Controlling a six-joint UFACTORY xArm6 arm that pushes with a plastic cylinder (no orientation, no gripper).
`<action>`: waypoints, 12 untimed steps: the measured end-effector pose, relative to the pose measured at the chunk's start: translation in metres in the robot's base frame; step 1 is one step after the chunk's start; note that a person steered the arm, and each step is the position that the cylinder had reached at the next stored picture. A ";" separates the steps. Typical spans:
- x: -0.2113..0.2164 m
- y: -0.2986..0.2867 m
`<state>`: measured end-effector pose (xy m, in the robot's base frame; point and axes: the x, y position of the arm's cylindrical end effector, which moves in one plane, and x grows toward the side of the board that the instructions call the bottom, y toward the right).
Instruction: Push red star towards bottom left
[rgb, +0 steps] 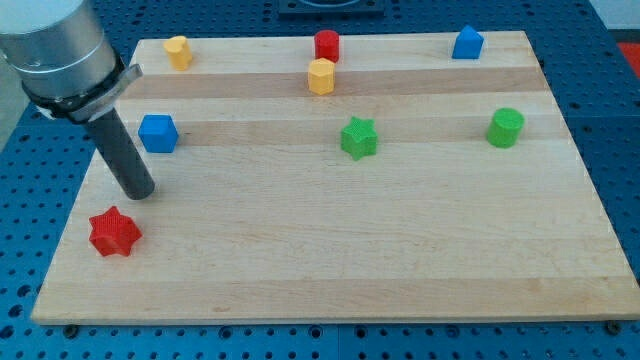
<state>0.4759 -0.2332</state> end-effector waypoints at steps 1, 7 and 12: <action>0.012 -0.024; 0.059 -0.023; 0.062 -0.010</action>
